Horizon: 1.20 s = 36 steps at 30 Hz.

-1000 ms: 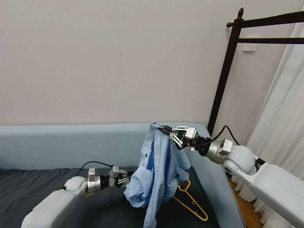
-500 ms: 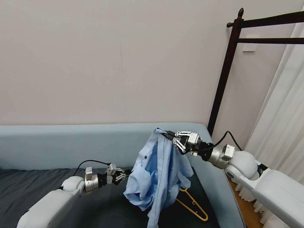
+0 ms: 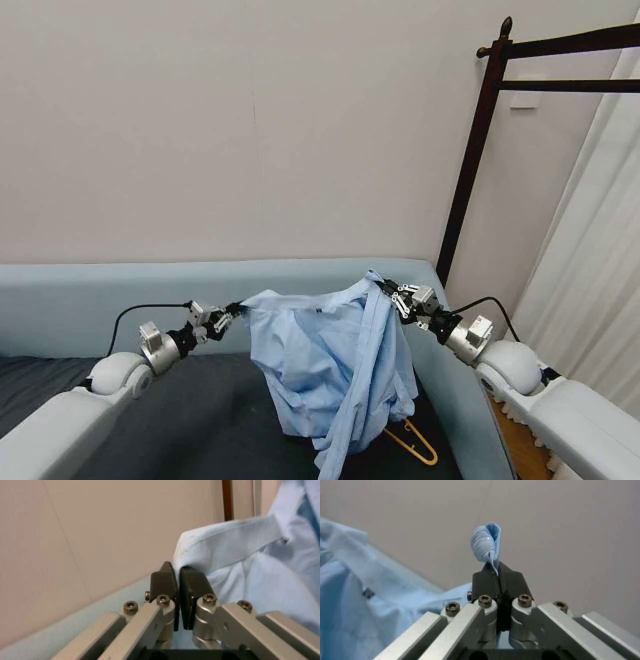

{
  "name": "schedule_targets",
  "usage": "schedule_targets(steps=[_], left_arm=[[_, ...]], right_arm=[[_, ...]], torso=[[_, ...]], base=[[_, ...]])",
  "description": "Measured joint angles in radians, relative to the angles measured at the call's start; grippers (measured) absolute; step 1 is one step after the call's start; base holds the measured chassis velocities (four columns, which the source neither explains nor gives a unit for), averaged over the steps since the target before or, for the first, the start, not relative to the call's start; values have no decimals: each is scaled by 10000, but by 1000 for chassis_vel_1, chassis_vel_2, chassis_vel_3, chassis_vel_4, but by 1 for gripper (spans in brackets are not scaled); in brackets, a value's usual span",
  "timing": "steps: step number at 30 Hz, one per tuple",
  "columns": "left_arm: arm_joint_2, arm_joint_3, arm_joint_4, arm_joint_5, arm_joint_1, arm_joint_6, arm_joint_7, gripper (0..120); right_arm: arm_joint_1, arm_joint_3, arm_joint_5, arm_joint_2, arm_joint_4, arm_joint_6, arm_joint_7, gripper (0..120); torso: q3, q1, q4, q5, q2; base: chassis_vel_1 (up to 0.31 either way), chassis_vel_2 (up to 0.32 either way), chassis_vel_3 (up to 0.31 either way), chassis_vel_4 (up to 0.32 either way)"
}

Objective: Pick up the clothes from the sofa and hang them on the clothes hanger.

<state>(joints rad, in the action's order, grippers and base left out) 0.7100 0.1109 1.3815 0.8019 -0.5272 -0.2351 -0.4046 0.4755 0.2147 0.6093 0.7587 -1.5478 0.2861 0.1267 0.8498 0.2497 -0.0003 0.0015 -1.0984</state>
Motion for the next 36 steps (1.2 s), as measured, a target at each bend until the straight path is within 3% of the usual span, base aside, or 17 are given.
schedule_targets(steps=[2, 4, 5, 7, 10, 12, 13, 15, 17, 23, 24, 28, 32, 36], left_arm=[[-112, -16, 431, -13, 15, 219, 435, 0], [-342, 13, 1875, -8, 383, 1323, 2157, 0], [-342, 13, 1875, -8, 383, 1323, 2157, 0], [-475, 277, 2468, 47, 1184, 2391, 3561, 0], [-494, 727, 2444, 95, 2270, 3101, 4503, 0], [-344, 1445, 2270, 193, 3467, 4027, 5689, 0], [-344, 1445, 2270, 193, 3467, 4027, 5689, 0], [61, 2114, 2086, 280, 4609, 5214, 7285, 0], [426, 2635, 1875, 242, 5276, 5847, 8013, 0], [968, 3175, 1761, -706, 5617, 6680, 8664, 0], [1022, 3175, 1923, -704, 5601, 7111, 8898, 0], [911, 3132, 2267, -745, 5456, 7663, 9161, 0], [325, 2644, 3285, -496, 4987, 7889, 9385, 0], [-937, 1103, 5453, 7, 3639, 8084, 9544, 0]], right_arm=[[-260, 165, 105, 125, 64, -133, -340, 0], [-1505, 784, 342, 720, 471, -523, -1375, 0], [-1505, 784, 342, 720, 471, -523, -1375, 0], [-2746, 1289, 387, 1252, 1313, -681, -1898, 0], [-3446, 1617, 535, 1539, 1888, -685, -1951, 0], [-3984, 1801, 954, 1846, 2241, -685, -1965, 0], [-3984, 1801, 954, 1846, 2241, -685, -1965, 0], [-4332, 1789, 1410, 2161, 2461, -664, -1949, 0], [-4454, 1684, 1658, 2286, 2552, -596, -1887, 0], [-4437, 1533, 1760, 2183, 2608, -508, -1994, 0], [-4435, 1497, 1829, 2192, 2619, -522, -2099, 0], [-4312, 1475, 1949, 1926, 2336, -564, -2022, 0], [-3744, 1330, 2373, 1220, 900, -886, -2015, 0], [-2877, 949, 2654, 341, -1381, -1368, -2397, 0]], torso=[[0, 0, 1, -2, -1], [-1, 0, 3, -4, 0], [-1, 0, 3, -4, 0], [1, 1, 4, -9, 0], [1, 1, 4, -9, 1], [1, 1, 0, -3, 0], [1, 1, 0, -3, 0], [1, 1, 0, -6, 0], [0, 1, 3, -1, 0], [2, 2, -8, -3, 1], [1, 2, -10, -3, 1], [1, 2, 3, -4, 1], [1, 2, 0, -3, 1], [-1, -1, -1, -3, 0]], base=[[0, 0, 0, 0], [0, 0, 0, 0], [0, 0, 0, 0], [0, 0, 0, 0], [0, 0, 0, 0], [0, 0, 0, 0], [0, 0, 0, 0], [0, 0, 0, 0], [0, 0, 0, 0], [0, 0, 0, 0], [0, 0, 0, 0], [0, 0, 0, 0], [0, 0, 0, 0], [0, 0, 0, 0]])
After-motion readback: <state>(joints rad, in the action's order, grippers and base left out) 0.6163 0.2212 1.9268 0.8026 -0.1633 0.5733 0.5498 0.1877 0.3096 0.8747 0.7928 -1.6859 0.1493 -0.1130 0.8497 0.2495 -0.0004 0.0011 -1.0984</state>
